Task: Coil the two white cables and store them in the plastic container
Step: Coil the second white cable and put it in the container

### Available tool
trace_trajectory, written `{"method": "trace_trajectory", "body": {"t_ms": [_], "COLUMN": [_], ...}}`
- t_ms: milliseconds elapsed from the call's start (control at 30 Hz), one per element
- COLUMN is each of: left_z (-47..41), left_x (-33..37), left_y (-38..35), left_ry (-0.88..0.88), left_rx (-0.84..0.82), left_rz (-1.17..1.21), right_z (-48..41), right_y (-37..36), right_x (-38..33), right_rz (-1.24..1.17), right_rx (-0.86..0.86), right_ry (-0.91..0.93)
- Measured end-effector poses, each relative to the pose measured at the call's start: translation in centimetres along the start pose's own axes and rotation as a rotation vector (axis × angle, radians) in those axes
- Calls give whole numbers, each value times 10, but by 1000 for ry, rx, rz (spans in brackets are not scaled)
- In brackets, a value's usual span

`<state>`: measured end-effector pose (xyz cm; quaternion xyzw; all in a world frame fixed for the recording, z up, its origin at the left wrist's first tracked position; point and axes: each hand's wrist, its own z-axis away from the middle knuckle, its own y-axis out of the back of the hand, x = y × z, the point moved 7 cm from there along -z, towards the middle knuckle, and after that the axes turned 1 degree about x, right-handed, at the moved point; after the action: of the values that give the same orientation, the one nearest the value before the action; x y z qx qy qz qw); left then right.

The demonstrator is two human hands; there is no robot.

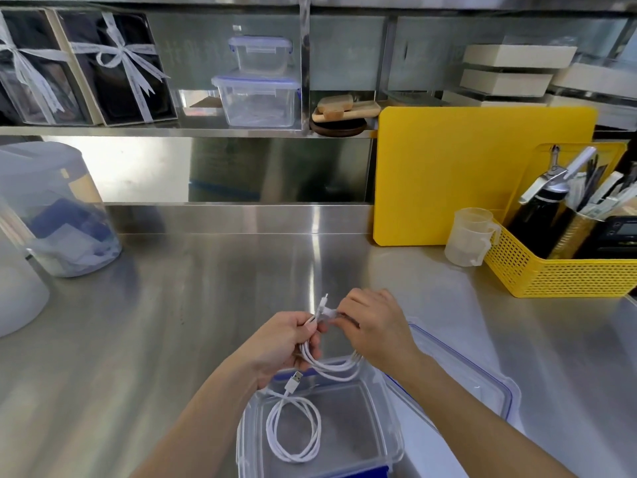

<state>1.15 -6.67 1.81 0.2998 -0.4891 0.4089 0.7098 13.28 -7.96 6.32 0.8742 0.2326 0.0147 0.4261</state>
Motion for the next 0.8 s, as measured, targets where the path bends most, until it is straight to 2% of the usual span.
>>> {"method": "trace_trajectory", "body": {"t_ms": [100, 167, 267, 333, 467, 567, 633, 733, 800], "left_z": [-3, -7, -10, -8, -6, -5, -5, -9, -12], "left_x": [-1, -6, -21, -34, -51, -57, -58, -69, -78], "left_y": [0, -1, -9, -15, -28, -38, -41, -48, -52], "left_ry": [-45, -66, -70, -53, -59, -84, -94, -120, -151], "left_rx": [116, 140, 154, 184, 219, 233, 246, 217, 184], "left_rz": [-235, -489, -828, -937, -1156, -1251, -1320, -1444, -1463], "right_z": [6, 14, 33, 46, 60, 61, 69, 84, 88], "right_y": [-7, -21, -33, -37, -42, -48, -59, -77, -79], "right_x": [10, 15, 13, 11, 3, -7, -4, 2, -4], "right_rz": [-128, -148, -111, -80, 49, 207, 315, 428, 445], "right_rx": [-99, -313, -567, -679, -808, -758, -833, -775, -826], "right_ry": [-221, -316, -341, -350, -254, -60, -55, -3, 10]}}
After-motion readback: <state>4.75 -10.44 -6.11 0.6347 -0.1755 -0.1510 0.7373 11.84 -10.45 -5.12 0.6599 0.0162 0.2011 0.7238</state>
